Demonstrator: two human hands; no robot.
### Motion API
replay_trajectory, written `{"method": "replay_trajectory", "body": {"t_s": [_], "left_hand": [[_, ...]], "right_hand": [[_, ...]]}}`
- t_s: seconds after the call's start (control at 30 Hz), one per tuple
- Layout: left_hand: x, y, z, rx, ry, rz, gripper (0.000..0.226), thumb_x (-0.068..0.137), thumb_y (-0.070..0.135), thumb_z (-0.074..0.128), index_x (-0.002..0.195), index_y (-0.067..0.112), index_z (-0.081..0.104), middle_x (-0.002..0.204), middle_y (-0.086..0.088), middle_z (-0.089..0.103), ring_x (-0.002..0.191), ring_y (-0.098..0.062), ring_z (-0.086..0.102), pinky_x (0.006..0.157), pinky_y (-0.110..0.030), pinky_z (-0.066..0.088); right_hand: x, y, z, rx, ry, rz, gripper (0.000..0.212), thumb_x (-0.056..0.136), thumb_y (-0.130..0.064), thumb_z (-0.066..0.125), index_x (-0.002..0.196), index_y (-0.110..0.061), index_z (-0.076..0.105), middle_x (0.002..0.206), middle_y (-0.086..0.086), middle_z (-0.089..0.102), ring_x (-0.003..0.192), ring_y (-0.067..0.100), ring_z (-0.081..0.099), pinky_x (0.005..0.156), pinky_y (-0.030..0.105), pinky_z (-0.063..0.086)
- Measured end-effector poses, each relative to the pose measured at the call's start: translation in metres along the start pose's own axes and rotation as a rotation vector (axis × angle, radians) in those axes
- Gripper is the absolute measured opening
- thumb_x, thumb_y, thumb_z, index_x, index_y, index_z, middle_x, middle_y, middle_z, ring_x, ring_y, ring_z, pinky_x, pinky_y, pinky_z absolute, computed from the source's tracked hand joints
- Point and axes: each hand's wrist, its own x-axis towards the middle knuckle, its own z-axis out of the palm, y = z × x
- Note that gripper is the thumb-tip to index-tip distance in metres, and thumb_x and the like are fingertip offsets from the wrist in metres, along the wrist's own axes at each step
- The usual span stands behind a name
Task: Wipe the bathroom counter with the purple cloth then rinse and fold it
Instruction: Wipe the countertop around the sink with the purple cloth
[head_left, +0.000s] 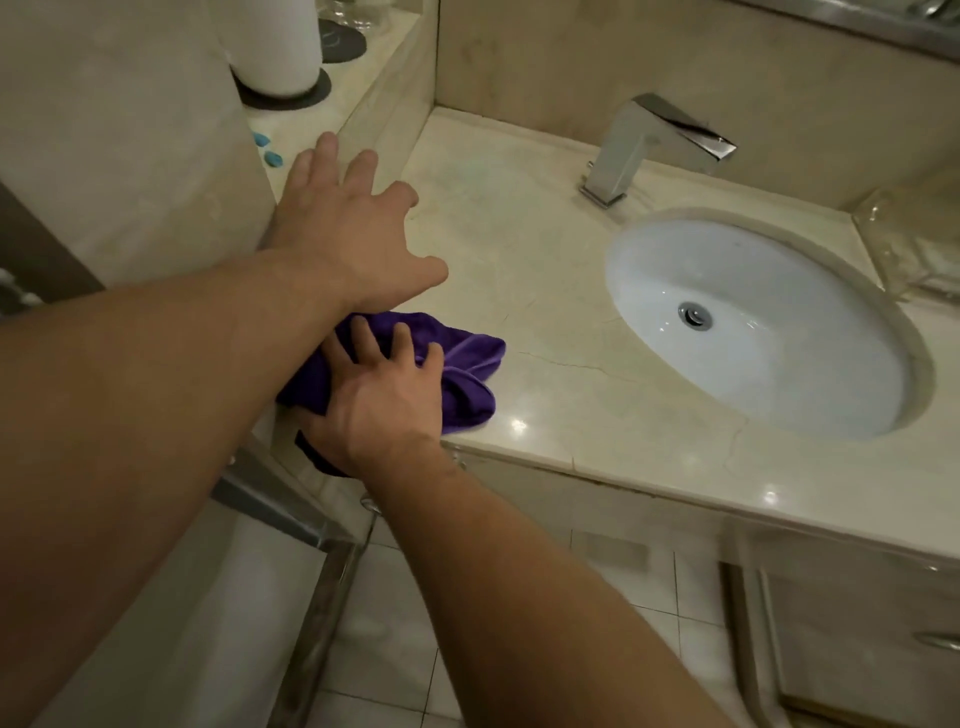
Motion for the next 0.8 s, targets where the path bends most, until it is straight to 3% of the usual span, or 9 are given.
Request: {"method": "replay_trajectory", "body": {"t_s": [0.4,0.63,0.8], "left_hand": [[0.0,-0.004,0.019,0.1,0.124,0.132,0.069,0.087,0.063,0.037,0.148,0.03,0.036,0.162,-0.014,0.019,0.148,-0.039,0.009,0.122,-0.048,0.002],[-0.014,0.008,0.035,0.032,0.032,0.093,0.069,0.09,0.061,0.042,0.15,0.031,0.032,0.163,-0.01,0.019,0.15,-0.035,0.009,0.122,-0.047,0.006],[-0.022,0.011,0.041,-0.031,-0.023,0.109,0.067,0.091,0.06,0.04,0.151,0.032,0.03,0.164,-0.007,0.016,0.151,-0.032,0.005,0.122,-0.044,0.002]], "right_hand": [[-0.019,0.043,-0.006,0.025,0.069,0.012,0.075,0.085,-0.075,0.045,0.15,-0.038,0.037,0.16,-0.004,0.035,0.145,0.035,0.026,0.114,0.061,0.018],[-0.063,0.14,-0.018,-0.016,0.111,0.221,0.079,0.078,-0.078,0.042,0.148,-0.043,0.037,0.161,-0.012,0.034,0.146,0.028,0.029,0.113,0.051,0.024],[-0.114,0.228,-0.027,-0.051,0.224,0.391,0.081,0.07,-0.076,0.031,0.141,-0.041,0.048,0.153,-0.012,0.047,0.137,0.026,0.044,0.106,0.048,0.037]]}}
